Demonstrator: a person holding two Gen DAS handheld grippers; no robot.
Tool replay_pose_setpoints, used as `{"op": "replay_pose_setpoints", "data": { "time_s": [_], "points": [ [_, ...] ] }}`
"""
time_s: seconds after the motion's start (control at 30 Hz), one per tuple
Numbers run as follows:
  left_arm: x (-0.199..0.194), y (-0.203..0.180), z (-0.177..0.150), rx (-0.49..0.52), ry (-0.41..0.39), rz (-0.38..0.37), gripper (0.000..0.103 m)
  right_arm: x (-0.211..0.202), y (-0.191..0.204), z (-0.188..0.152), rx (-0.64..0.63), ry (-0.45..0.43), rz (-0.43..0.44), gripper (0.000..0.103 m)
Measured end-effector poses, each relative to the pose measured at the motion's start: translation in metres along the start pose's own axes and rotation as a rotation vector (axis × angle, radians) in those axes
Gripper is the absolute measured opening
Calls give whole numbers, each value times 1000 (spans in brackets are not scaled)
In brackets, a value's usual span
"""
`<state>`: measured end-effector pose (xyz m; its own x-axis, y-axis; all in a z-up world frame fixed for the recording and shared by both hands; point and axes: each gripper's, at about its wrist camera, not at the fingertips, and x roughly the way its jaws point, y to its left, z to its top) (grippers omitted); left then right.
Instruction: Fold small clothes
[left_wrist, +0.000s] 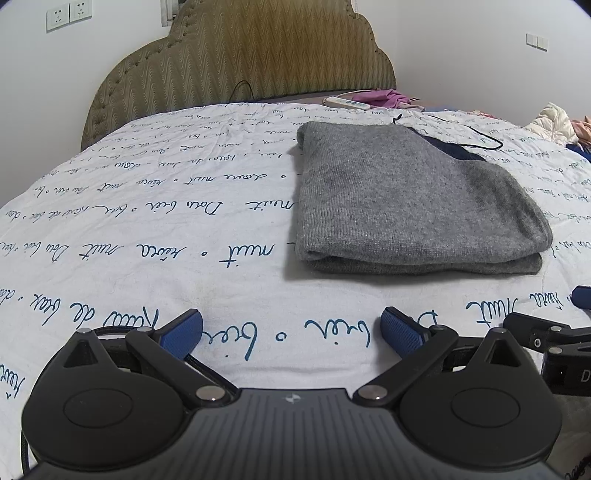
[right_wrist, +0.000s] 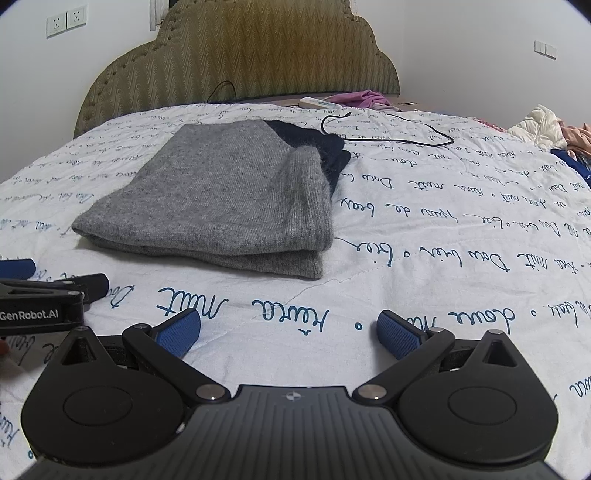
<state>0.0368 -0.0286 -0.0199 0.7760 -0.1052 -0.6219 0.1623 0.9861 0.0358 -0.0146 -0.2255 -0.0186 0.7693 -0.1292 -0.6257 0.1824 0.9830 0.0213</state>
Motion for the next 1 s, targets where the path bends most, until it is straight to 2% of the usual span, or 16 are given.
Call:
{"op": "replay_pose_setpoints", "data": {
  "time_s": [0.4, 1.0],
  "points": [
    [-9, 8, 0, -38, -27, -6, 103, -1, 2, 3, 7, -3, 3, 103],
    [-3, 1, -1, -5, -1, 12, 103, 14, 3, 2, -1, 4, -25, 103]
  ]
}}
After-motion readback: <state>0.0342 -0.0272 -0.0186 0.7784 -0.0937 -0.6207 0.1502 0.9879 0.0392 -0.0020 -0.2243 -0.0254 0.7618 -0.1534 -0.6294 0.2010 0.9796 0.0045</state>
